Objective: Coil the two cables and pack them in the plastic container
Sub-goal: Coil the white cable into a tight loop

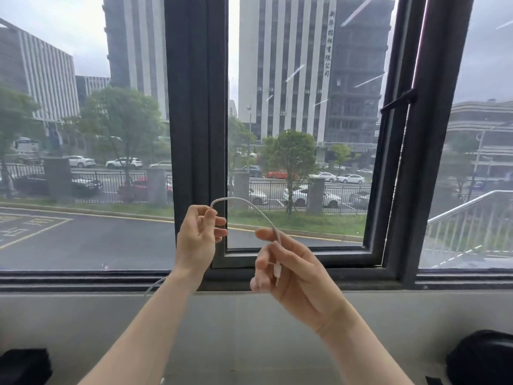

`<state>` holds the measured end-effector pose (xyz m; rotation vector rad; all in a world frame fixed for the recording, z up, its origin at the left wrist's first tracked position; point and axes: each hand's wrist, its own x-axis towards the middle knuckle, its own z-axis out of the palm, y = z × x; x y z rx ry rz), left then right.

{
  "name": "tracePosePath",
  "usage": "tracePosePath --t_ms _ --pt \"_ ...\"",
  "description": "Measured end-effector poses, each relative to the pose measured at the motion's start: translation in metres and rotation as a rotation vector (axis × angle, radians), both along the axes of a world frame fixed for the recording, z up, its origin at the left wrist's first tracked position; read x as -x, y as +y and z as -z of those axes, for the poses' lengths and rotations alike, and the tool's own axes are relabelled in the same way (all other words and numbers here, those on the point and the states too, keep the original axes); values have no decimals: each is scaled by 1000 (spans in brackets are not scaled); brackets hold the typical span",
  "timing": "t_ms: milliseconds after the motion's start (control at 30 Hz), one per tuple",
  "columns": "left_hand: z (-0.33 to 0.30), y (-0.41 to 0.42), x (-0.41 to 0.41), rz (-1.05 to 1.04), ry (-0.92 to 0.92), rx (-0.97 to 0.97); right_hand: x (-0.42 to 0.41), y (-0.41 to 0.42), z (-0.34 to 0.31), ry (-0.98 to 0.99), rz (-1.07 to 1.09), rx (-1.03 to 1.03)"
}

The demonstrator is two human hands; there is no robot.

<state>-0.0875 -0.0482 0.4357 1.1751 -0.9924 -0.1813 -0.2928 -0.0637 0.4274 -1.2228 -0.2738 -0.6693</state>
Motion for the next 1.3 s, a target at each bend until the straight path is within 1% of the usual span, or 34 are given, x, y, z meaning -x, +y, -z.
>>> tracePosePath --t_ms 100,200,267,333,367,467,533,600,667,767,1000,1100,1167,1300 --pt "1 5 -1 -26 -21 -99 -3 8 -9 94 88 15" --pt "2 13 0 -6 -165 -184 -6 15 -15 185 176 60" --pt "1 20 4 105 -239 -173 -9 20 -20 212 190 66" --pt "-3 25 12 251 -236 -115 -12 23 -25 227 201 58" --pt "-4 27 14 281 -228 -83 -13 24 -26 229 210 54" --pt "-9 29 13 236 -269 -31 -11 25 -28 270 216 102" --pt "-10 33 9 228 -313 -19 -8 25 -28 306 175 161" --pt "-9 36 7 197 -347 -31 -6 25 -27 305 112 167" --pt "-7 36 7 160 -337 -28 -7 27 -27 295 65 139" --pt "-5 35 9 170 -293 -8 -10 29 -27 329 23 114" --pt "-11 39 8 146 -353 -8 -7 25 -30 426 82 91" --pt "-10 37 10 148 -372 -24 -5 23 -30 491 112 137" --pt "-11 36 11 160 -354 -29 -4 23 -31 468 128 177" --pt "-11 36 14 160 -326 -70 0 22 -31 354 166 222"
